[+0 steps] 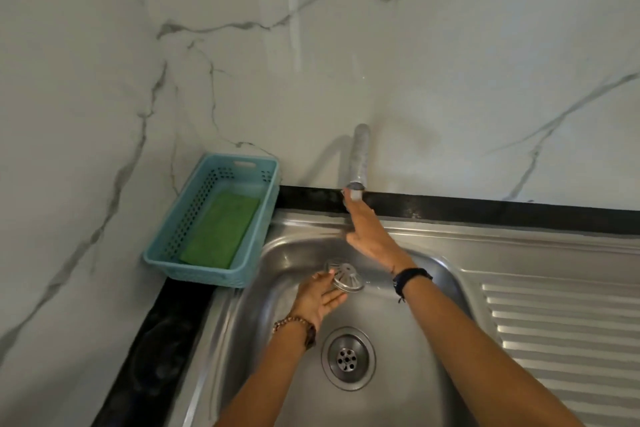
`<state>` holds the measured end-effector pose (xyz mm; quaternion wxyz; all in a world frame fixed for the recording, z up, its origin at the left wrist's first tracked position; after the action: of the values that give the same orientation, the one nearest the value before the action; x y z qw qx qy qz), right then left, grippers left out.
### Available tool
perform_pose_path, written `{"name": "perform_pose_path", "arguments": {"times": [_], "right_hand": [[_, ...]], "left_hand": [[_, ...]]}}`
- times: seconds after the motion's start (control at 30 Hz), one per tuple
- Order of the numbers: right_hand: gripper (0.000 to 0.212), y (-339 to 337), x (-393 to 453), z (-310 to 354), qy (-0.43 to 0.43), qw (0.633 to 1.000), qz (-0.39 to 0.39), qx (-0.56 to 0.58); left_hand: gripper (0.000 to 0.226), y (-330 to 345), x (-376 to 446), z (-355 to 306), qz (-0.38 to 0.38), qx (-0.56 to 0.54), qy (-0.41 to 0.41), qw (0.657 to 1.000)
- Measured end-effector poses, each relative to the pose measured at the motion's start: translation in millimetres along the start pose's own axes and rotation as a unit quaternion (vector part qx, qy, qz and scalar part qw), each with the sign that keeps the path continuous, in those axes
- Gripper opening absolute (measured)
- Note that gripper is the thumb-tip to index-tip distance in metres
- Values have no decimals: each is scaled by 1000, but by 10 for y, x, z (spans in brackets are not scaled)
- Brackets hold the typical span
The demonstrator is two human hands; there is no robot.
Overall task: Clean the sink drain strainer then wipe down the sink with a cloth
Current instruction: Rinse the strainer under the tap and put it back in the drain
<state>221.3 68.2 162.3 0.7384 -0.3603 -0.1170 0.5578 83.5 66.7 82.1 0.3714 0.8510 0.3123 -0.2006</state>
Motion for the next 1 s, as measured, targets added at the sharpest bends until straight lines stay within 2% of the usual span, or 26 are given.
{"name": "perform_pose_path", "arguments": {"times": [0.07, 0.13, 0.2, 0.27, 0.33, 0.4, 0.47, 0.57, 0.63, 0.67, 0.7, 0.73, 0.77, 0.83, 0.87, 0.93, 1.0], "right_hand": [[86, -79, 33, 3, -8, 996, -5, -92], [75, -156, 1, 37, -17, 993, -47, -106], [57, -183, -168, -5, 16, 989, -147, -13], [43, -48, -400, -190, 100, 966, -220, 89], [34, 220, -543, -334, 165, 948, -182, 205], [23, 430, -624, -338, 174, 929, -133, 298], [21, 501, -679, -340, 164, 913, -138, 347], [25, 663, -718, -513, 204, 858, -125, 455], [22, 829, -697, -635, 245, 785, -110, 558], [19, 885, -681, -656, 251, 750, -112, 601], [17, 919, -656, -676, 248, 731, -116, 625], [16, 939, -631, -689, 243, 731, -114, 627], [17, 942, -612, -685, 238, 746, -110, 611], [19, 892, -605, -615, 219, 790, -110, 562], [20, 856, -613, -583, 211, 804, -120, 543], [28, 764, -638, -514, 169, 827, -140, 517], [31, 706, -673, -489, 119, 840, -156, 506]], "left_hand": [[3, 34, 76, -37, 17, 7, -19, 1000], [4, 70, 145, -79, 27, 16, -30, 999], [9, 82, 199, -97, 27, 18, -44, 998], [8, 73, 231, -75, 34, -5, -60, 998], [8, 47, 237, -41, 51, -33, -70, 996], [9, -11, 216, -14, 61, -43, -68, 995], [11, -98, 214, -43, 61, -18, -31, 998], [12, -153, 185, -174, 59, 149, 71, 985], [17, -110, 136, -251, 63, 290, 130, 946], [20, -95, 132, -260, 72, 332, 142, 930], [24, -83, 125, -259, 79, 336, 141, 928], [30, -79, 110, -258, 78, 324, 137, 933], [36, -112, 99, -243, 64, 270, 120, 953], [42, -224, 87, -140, 17, 91, 60, 994], [41, -268, 77, -66, 3, 15, 34, 999], [34, -290, 42, 15, -3, -30, 13, 999], [28, -272, 24, 17, -5, -15, 11, 1000]]}}
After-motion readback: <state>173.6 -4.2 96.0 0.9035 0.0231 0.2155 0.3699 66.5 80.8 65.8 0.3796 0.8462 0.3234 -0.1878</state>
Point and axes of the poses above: each hand's wrist, its own x-axis towards the middle knuckle, its own y-axis out of the palm, z = x × y, the point moved 7 cm from there along x, towards the middle knuckle, and after that the axes turned 10 degrees about z, right-handed, at the moved point
